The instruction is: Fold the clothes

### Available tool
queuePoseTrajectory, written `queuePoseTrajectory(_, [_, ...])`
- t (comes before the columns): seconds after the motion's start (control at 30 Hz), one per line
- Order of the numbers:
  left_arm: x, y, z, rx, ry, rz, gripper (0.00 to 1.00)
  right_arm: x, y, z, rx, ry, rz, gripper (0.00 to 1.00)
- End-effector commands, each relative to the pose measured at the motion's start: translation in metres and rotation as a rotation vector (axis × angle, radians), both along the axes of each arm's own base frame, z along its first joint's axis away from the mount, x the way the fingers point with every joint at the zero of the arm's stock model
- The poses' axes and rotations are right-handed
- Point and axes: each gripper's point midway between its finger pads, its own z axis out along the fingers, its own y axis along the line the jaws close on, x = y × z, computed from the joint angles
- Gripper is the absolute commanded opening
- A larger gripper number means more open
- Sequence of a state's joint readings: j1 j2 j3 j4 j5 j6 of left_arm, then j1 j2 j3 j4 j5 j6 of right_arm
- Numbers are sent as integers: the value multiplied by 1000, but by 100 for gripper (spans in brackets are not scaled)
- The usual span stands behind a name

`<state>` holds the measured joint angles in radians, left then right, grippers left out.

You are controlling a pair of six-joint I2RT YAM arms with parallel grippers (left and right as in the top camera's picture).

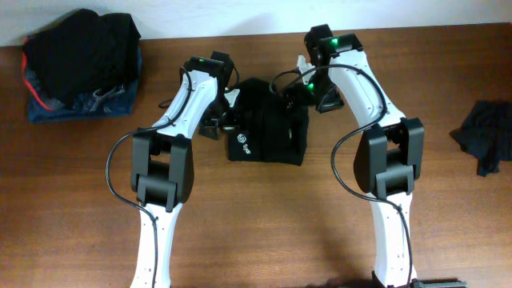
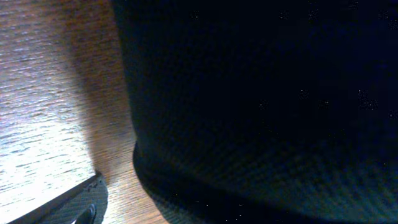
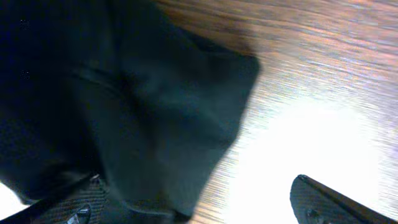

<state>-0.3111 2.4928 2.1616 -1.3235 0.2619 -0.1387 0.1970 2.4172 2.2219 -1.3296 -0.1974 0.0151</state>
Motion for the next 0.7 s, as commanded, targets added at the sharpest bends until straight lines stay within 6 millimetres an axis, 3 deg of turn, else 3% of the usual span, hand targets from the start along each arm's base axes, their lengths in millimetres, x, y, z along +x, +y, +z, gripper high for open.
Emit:
queuePoseTrajectory(0.0, [-10,5,-13,8,46,-16,93,-1,-27,5,-63,-17,71,97])
queuePoseTrajectory(0.1, [-10,5,-13,8,44,-19,94,-6,-37,5,-87,0,103,97])
queuePoseTrajectory(0.2, [-8,4,-13,4,34,-19,96,-6,-35,5,-75,2,110,96])
queuePoseTrajectory(0.47, [-9,4,-13,6,39,-19,97,-16,-3,6,-30,-4,274,96])
queuePoseTrajectory(0.67, [-9,4,-13,6,39,-19,97,-21,5,4,-30,1,327,96])
